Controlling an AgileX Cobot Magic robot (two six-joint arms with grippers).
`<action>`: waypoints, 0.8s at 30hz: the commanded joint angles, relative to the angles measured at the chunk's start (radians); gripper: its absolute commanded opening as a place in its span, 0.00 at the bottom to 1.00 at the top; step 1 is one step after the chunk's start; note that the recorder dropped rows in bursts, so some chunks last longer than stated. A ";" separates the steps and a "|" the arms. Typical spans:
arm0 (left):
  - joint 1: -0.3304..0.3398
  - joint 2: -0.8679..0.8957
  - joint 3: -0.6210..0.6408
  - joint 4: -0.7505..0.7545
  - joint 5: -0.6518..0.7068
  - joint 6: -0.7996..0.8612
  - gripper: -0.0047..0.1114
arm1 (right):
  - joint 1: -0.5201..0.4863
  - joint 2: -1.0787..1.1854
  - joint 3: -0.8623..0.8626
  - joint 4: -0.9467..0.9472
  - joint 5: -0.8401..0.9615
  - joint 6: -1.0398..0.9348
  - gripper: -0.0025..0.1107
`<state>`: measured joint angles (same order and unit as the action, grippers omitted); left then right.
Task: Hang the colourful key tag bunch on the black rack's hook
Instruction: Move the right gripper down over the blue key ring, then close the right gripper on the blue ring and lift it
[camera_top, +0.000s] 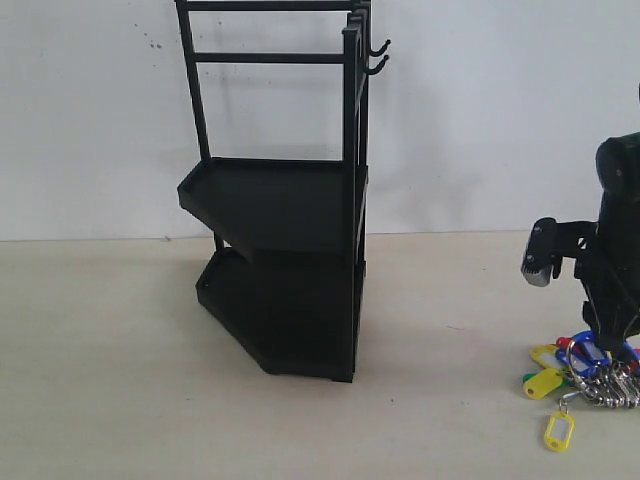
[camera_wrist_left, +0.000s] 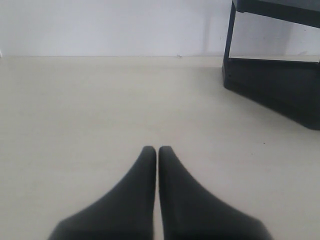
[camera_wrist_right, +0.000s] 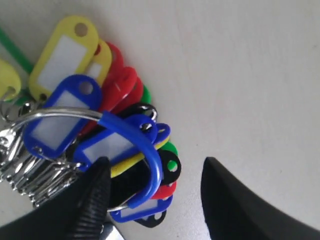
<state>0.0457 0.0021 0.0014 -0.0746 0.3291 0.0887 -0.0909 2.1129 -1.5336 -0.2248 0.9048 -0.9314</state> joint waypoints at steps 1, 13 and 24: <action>0.002 -0.002 -0.001 -0.007 -0.015 -0.010 0.08 | -0.007 0.020 -0.009 0.002 -0.043 0.006 0.48; 0.002 -0.002 -0.001 -0.007 -0.015 -0.010 0.08 | -0.007 0.055 -0.014 -0.007 -0.063 0.030 0.02; 0.002 -0.002 -0.001 -0.007 -0.015 -0.010 0.08 | -0.007 -0.163 -0.014 0.039 -0.039 0.204 0.02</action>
<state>0.0457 0.0021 0.0014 -0.0746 0.3291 0.0887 -0.0913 2.0137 -1.5423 -0.2149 0.8501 -0.7957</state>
